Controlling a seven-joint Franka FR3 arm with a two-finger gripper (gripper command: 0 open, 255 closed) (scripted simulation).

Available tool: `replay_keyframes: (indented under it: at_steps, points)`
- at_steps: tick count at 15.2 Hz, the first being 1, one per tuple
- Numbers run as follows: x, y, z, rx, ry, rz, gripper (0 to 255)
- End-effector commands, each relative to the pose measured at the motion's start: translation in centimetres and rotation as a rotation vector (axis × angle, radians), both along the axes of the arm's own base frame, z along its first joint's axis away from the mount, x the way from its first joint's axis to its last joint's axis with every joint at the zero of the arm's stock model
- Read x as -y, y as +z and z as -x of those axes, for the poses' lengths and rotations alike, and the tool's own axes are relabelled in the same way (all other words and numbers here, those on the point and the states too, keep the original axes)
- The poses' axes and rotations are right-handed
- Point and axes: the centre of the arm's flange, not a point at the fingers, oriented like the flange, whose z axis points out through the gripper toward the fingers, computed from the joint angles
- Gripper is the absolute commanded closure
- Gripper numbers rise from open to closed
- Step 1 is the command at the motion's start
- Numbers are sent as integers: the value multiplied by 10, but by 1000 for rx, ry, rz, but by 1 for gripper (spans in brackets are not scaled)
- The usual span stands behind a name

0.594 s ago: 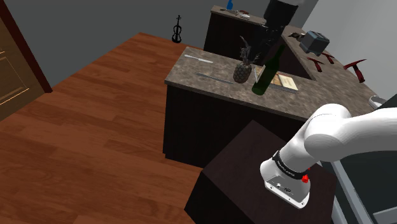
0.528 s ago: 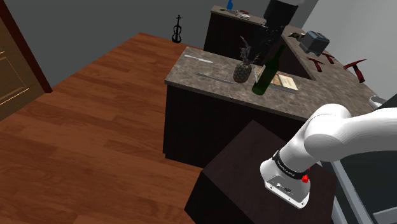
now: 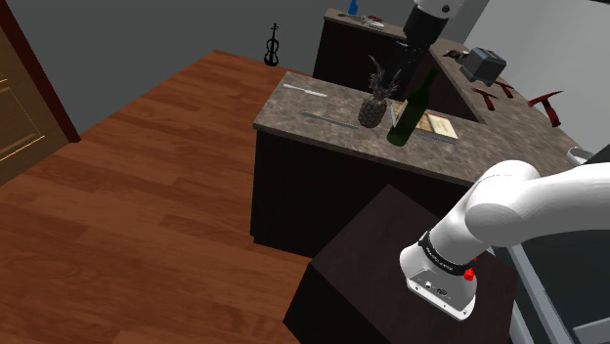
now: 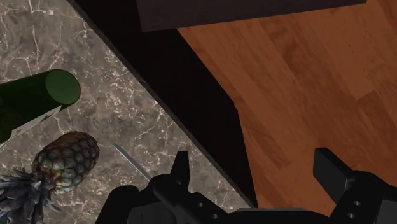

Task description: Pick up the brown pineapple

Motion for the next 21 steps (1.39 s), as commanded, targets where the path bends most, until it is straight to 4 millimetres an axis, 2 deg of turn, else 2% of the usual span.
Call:
replay_keyframes:
  at_steps: [1, 11, 21]
  points:
    - [23, -7, -9, 19, 4, 9, 0]
    - [135, -32, -51, 112, 19, 49, 0]
    - [246, -49, -98, 206, 34, 88, 0]
